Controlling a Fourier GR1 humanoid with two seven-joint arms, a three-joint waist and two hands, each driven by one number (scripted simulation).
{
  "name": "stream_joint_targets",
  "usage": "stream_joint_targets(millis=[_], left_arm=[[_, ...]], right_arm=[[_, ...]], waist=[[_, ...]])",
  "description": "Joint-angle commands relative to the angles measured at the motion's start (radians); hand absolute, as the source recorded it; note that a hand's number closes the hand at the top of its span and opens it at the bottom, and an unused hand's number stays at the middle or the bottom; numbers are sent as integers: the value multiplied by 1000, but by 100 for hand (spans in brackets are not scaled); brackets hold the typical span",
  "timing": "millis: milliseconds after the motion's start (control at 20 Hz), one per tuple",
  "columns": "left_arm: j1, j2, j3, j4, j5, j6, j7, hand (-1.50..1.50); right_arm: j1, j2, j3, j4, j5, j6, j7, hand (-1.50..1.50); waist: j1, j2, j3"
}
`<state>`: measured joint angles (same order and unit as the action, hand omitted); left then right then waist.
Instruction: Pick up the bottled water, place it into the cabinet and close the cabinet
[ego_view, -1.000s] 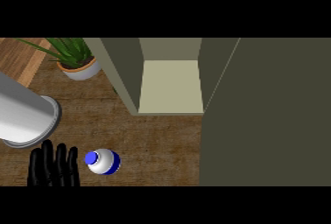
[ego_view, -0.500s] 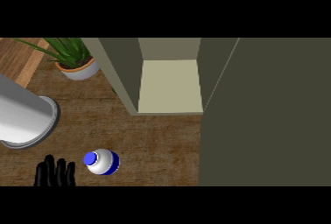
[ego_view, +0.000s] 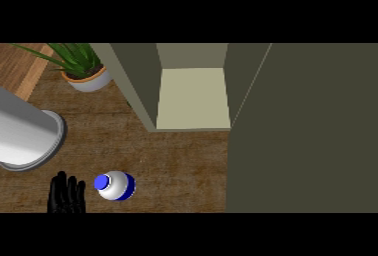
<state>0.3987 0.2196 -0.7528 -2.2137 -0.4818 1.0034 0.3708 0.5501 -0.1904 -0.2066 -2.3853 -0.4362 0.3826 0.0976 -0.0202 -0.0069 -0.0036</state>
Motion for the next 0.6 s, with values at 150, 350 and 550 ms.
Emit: stream_joint_targets(millis=[150,350,550], left_arm=[[-71,26,125,144,245,16,-140,-150],[-78,27,200,217,369,-12,-240,-150],[-22,0,218,282,460,-43,-357,-150]], right_arm=[[118,25,2,-174,-168,27,21,-150],[122,30,-16,-146,-189,29,-5,-150],[169,14,-34,-180,-215,44,-5,-150]], waist=[[-9,0,-2],[0,2,-1],[5,0,-1]])
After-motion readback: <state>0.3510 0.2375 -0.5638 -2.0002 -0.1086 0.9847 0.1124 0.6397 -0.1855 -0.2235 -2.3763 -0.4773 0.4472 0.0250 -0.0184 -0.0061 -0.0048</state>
